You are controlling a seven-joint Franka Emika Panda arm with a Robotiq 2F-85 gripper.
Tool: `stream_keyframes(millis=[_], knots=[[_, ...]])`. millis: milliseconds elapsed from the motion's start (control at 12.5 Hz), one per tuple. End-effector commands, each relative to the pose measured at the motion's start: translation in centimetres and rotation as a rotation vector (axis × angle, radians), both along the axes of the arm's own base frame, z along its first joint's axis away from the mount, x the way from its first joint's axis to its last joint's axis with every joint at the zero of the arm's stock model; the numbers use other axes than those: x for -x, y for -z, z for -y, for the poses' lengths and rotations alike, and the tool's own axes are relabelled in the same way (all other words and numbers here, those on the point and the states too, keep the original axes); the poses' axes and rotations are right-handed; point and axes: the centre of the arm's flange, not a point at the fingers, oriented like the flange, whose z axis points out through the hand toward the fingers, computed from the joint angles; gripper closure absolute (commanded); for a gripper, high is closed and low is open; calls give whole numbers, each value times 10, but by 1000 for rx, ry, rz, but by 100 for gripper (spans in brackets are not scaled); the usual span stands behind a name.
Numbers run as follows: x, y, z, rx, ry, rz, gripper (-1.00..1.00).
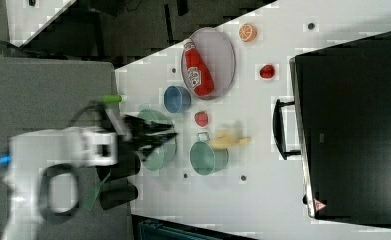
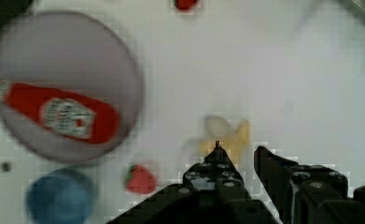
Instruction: Pick banana from table and place on oven.
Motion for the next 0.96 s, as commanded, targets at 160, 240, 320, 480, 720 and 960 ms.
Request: stream_keyframes(millis=[160,240,320,480,720,960], knots=[[0,-60,41,-14,99,-35,57],[0,-73,61,-17,125,-21,57],[3,-80,82,-18,142,-10,57],[11,-75,132,-21,142,-15,57],[22,-45,208,-15,68,-35,57],[23,-10,278,60,-11,-11,57]])
